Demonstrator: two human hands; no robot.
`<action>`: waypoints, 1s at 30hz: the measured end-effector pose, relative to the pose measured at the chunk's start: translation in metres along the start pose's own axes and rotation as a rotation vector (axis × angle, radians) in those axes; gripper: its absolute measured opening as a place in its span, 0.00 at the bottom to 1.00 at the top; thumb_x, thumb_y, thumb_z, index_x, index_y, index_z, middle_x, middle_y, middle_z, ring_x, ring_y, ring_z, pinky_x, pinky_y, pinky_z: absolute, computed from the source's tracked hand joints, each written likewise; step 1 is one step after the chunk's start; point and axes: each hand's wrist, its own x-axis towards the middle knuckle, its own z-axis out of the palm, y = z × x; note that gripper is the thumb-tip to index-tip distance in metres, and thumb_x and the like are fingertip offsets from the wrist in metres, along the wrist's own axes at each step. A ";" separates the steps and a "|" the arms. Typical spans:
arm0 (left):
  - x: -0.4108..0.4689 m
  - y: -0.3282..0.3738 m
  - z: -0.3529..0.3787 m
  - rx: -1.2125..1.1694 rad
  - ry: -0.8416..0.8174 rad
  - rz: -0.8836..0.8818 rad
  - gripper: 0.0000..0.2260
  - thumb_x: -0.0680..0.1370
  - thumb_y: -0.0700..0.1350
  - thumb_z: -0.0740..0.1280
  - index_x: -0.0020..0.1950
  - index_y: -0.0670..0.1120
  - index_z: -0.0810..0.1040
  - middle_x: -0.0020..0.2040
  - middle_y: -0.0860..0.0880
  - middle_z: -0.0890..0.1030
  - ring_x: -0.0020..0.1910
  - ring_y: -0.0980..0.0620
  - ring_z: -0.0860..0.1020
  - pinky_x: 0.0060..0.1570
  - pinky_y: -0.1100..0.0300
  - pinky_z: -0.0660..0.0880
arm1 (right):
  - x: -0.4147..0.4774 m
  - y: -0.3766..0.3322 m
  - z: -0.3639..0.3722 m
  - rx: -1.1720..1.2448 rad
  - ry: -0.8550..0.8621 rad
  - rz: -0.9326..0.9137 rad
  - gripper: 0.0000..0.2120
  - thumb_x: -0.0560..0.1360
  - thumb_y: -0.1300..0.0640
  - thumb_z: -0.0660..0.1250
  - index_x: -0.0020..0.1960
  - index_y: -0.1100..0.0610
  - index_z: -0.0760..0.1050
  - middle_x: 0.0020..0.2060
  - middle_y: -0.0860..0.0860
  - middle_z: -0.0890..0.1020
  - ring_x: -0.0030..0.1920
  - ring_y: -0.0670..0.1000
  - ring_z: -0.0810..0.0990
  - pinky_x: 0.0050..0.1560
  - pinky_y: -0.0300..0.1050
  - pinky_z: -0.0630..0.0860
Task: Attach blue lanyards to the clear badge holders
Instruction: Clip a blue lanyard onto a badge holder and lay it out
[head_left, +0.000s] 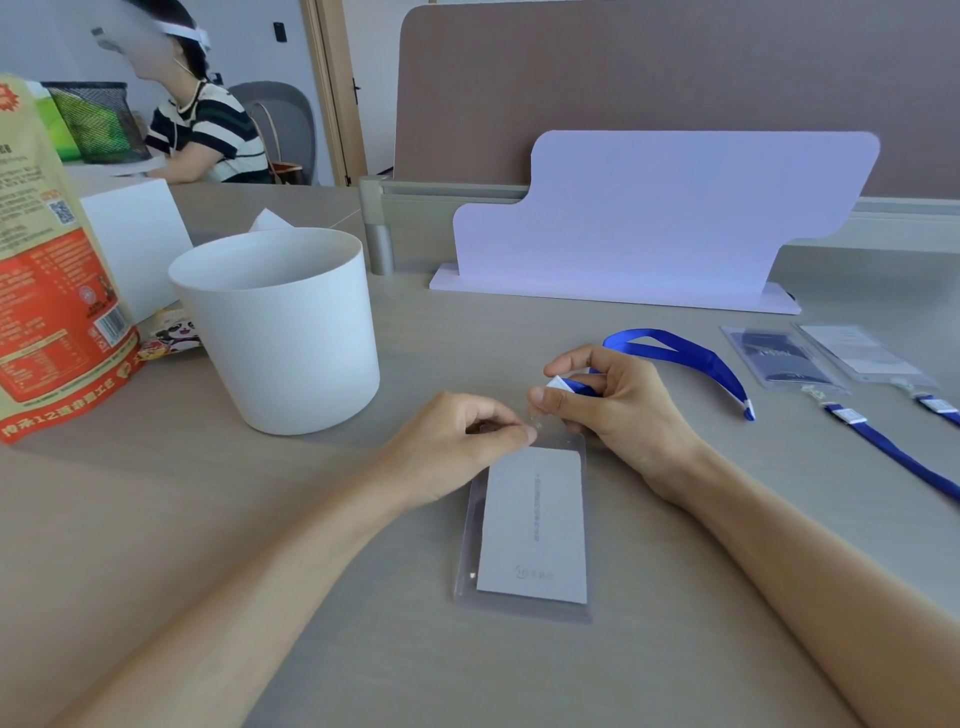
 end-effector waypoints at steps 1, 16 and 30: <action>0.000 0.001 0.000 -0.013 0.000 -0.007 0.06 0.75 0.52 0.69 0.43 0.52 0.84 0.41 0.47 0.83 0.39 0.57 0.77 0.46 0.56 0.73 | 0.000 0.000 0.000 -0.001 0.001 0.002 0.10 0.70 0.59 0.76 0.48 0.56 0.77 0.36 0.51 0.86 0.27 0.43 0.75 0.31 0.32 0.71; -0.001 0.006 -0.002 -0.059 0.113 0.012 0.08 0.76 0.46 0.69 0.38 0.45 0.79 0.33 0.47 0.72 0.33 0.53 0.66 0.35 0.60 0.62 | 0.000 0.004 0.002 -0.042 -0.074 -0.039 0.09 0.71 0.63 0.74 0.51 0.59 0.80 0.46 0.59 0.86 0.46 0.55 0.82 0.49 0.39 0.76; -0.002 0.008 -0.005 -0.008 0.058 -0.031 0.09 0.77 0.49 0.66 0.42 0.46 0.81 0.32 0.55 0.73 0.33 0.59 0.69 0.35 0.69 0.63 | 0.000 0.003 0.001 -0.030 -0.089 -0.052 0.10 0.70 0.65 0.74 0.48 0.62 0.76 0.46 0.65 0.83 0.42 0.54 0.78 0.50 0.51 0.74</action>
